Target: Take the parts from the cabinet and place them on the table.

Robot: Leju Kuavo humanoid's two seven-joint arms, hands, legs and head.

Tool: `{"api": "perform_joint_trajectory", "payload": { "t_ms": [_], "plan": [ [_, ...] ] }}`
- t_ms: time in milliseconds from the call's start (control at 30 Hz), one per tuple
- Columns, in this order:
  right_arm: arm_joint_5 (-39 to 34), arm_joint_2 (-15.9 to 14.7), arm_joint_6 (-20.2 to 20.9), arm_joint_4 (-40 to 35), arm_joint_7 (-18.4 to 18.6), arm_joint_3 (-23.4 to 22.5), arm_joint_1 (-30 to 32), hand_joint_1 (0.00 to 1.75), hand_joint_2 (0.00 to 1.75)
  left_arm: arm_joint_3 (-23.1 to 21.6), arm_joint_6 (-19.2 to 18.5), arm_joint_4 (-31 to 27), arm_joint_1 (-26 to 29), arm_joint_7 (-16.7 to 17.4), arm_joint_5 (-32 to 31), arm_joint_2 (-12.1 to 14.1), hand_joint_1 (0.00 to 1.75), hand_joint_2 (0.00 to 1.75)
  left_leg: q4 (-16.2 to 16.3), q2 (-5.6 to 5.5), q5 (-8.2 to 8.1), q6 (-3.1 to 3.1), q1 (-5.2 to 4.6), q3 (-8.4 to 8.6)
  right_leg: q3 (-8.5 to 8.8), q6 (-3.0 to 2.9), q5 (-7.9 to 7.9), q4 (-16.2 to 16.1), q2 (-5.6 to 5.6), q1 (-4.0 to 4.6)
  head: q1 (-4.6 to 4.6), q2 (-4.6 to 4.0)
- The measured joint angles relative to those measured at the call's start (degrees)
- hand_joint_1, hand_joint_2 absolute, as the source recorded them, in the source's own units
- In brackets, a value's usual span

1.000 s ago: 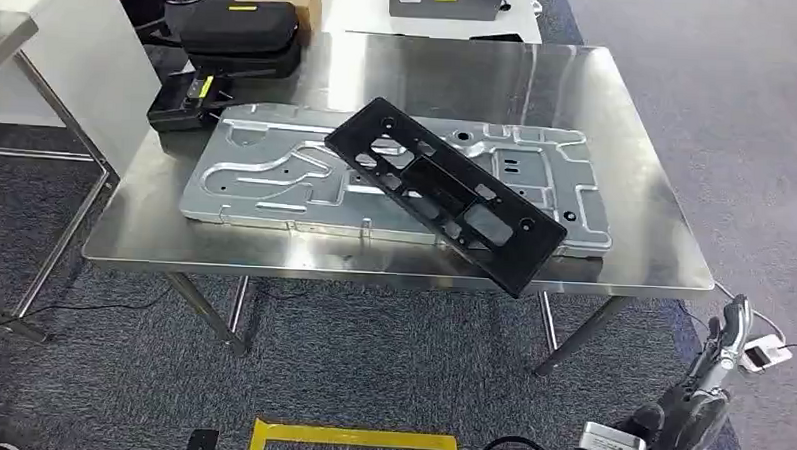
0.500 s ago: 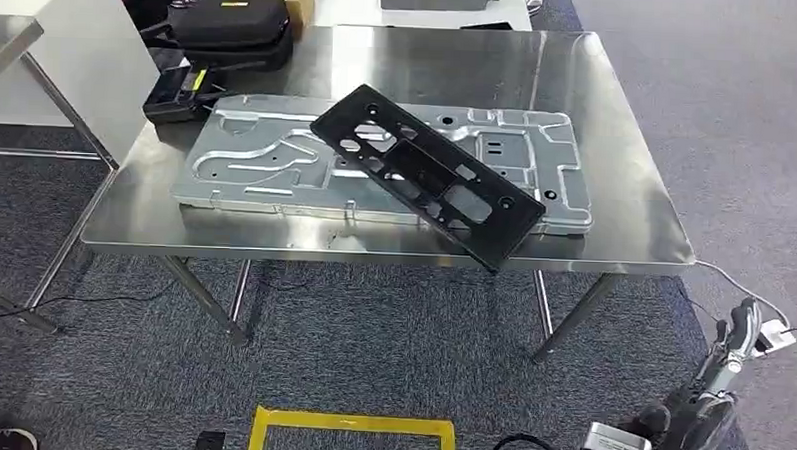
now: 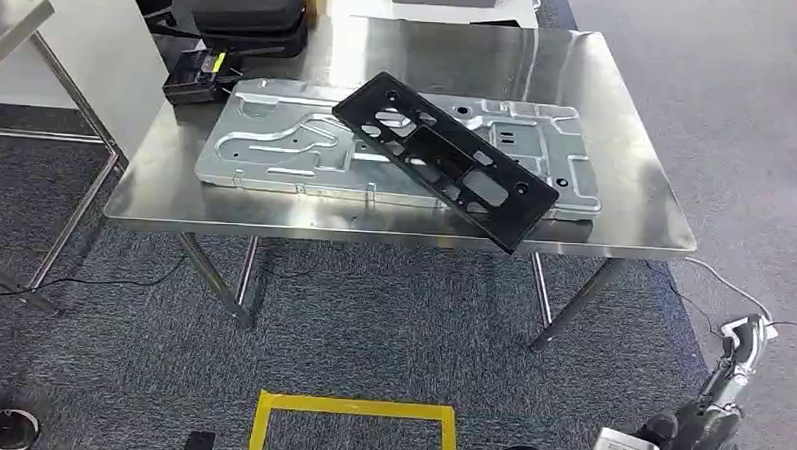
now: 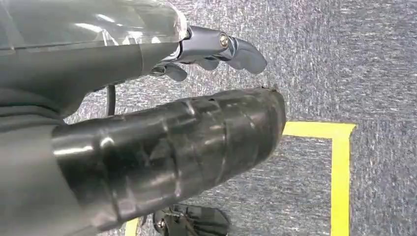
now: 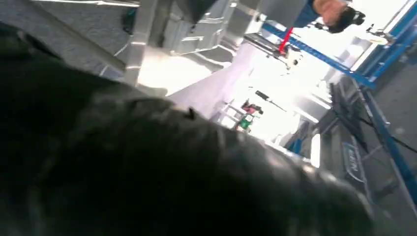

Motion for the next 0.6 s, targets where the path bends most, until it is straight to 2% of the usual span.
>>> {"api": "perform_joint_trajectory", "payload": {
  "t_ms": [33, 67, 100, 200, 233, 267, 300, 367, 400, 433, 467, 533, 567, 600],
  "plan": [
    [-0.1, 0.0, 0.0, 0.2, 0.5, -0.4, 0.0, 0.0, 0.0, 0.0, 0.0, 0.0, 0.0, -0.2, 0.0, 0.0, 0.0, 0.0, 0.1, -0.03, 0.2, -0.18, -0.01, -0.23, 3.75, -0.36, 1.9, -5.9, -0.01, 0.04, -0.02, 0.0],
    [-0.7, 0.0, 0.1, 0.4, 1.1, -0.9, 0.0, 0.0, 0.0, 0.1, 0.0, 0.0, 0.0, -0.2, 0.0, 0.0, 0.0, 0.0, 0.2, -0.03, 0.39, -0.42, 0.0, -0.28, 6.61, -0.83, 2.06, -10.6, -0.02, 0.18, -0.02, 0.0],
    [-1.8, 0.0, 0.3, 0.9, 1.7, -1.8, 0.1, 0.0, 0.0, 0.3, 0.0, 0.0, 0.0, -0.3, 0.1, -0.1, 0.0, 0.0, 0.4, -0.05, 0.57, -0.77, -0.43, -0.41, 6.48, -1.05, 2.41, -11.3, -0.04, 0.65, -0.04, 0.0],
    [-7.3, 0.7, 4.3, 3.9, 1.1, -7.0, 0.3, 0.0, 0.0, 0.8, 0.0, 0.0, 0.0, -0.3, 0.2, -0.2, 0.0, 0.0, -0.1, -0.04, 1.42, -1.83, -0.12, -0.45, 6.05, -1.81, 3.08, -11.2, 0.02, 0.92, 0.0, 0.0],
    [-8.5, 1.2, 6.2, 5.3, 0.1, -9.4, 0.2, 0.0, 0.0, 1.0, 0.0, 0.0, 0.1, -0.3, 0.2, -0.2, 0.0, 0.0, 0.2, -0.16, 1.5, -2.2, -0.43, -0.73, 5.8, -2.28, 3.93, -11.9, -0.04, 0.23, 0.02, -0.02],
    [-9.2, 1.7, 7.8, 6.4, -0.9, -11.7, 0.2, 0.0, 0.0, 1.0, 0.0, 0.0, 0.1, -0.3, 0.2, -0.2, 0.0, 0.0, 1.4, -0.33, -0.46, -2.35, -0.23, -1.59, 5.39, -2.77, 4.49, -12.1, -0.27, 0.14, -0.05, -0.02],
    [-9.5, 2.1, 8.4, 7.1, -1.5, -13.1, 0.2, 0.0, 0.0, 1.0, 0.0, 0.0, 0.2, -0.3, 0.2, -0.2, 0.0, 0.0, 4.2, -0.37, -3.28, -2.49, -0.16, -2.63, 4.76, -3.25, 4.92, -12.1, -0.32, 0.13, -0.15, 0.0],
    [-9.6, 2.9, 8.9, 8.5, -1.8, -15.5, 0.2, 0.0, 0.0, 1.1, 0.0, 0.0, 0.2, -0.3, 0.2, -0.2, 0.0, 0.0, 12.7, -0.35, -8.47, -2.93, 0.04, -5.43, 3.56, -3.31, 5.67, -12.0, -0.43, 0.26, -0.15, 0.0],
    [-9.5, 3.2, 9.2, 9.1, -1.9, -16.6, 0.2, 0.0, 0.0, 1.1, 0.0, 0.0, 0.3, -0.3, 0.2, -0.2, 0.0, 0.0, 16.3, -0.35, -10.05, -3.08, 0.05, -6.33, 2.91, -3.27, 6.08, -11.8, -0.43, 0.3, -0.13, -0.02],
    [-9.3, 3.6, 9.3, 9.6, -1.9, -17.5, 0.2, 0.0, 0.0, 1.1, 0.0, 0.0, 0.3, -0.3, 0.2, -0.2, 0.0, 0.0, 17.1, -0.34, -10.13, -3.13, 0.06, -5.95, 2.31, -3.21, 6.37, -11.6, -0.42, 0.32, -0.15, 0.0],
    [-9.2, 4.0, 9.4, 10.0, -1.4, -18.2, 0.2, 0.0, 0.0, 1.2, 0.0, 0.0, 0.3, -0.3, 0.2, -0.2, 0.0, 0.0, 14.8, -0.34, -8.89, -3.1, 0.07, -4.01, 1.74, -3.09, 6.63, -11.4, -0.41, 0.32, -0.15, 0.0],
    [-9.4, 4.7, 11.4, 11.0, 0.0, -19.6, -0.1, 0.0, 0.0, 1.3, 0.0, 0.0, 0.3, -0.2, 0.1, -0.1, 0.0, 0.0, 5.2, -0.34, -5.22, -2.82, 0.07, 2.44, 0.92, -2.78, 6.94, -10.7, -0.33, 0.31, -0.15, 0.0],
    [-9.7, 5.1, 13.6, 12.2, 0.2, -21.0, -0.6, 0.0, 0.0, 1.3, 0.0, 0.0, 0.2, -0.2, 0.0, -0.1, 0.0, 0.0, 0.0, -0.4, -4.46, -2.42, 0.04, 5.66, 0.66, -2.57, 7.09, -10.3, -0.29, 0.3, -0.15, 0.0],
    [-9.9, 5.5, 16.3, 14.2, 0.1, -23.1, -1.5, 0.0, 0.0, 1.4, 0.0, 0.0, 0.1, -0.2, 0.0, -0.1, 0.0, 0.0, -1.0, -0.41, -4.87, -2.01, -0.4, 5.63, 0.34, -2.25, 7.28, -10.1, -0.3, 0.75, -0.15, 0.0]
  ]
}}
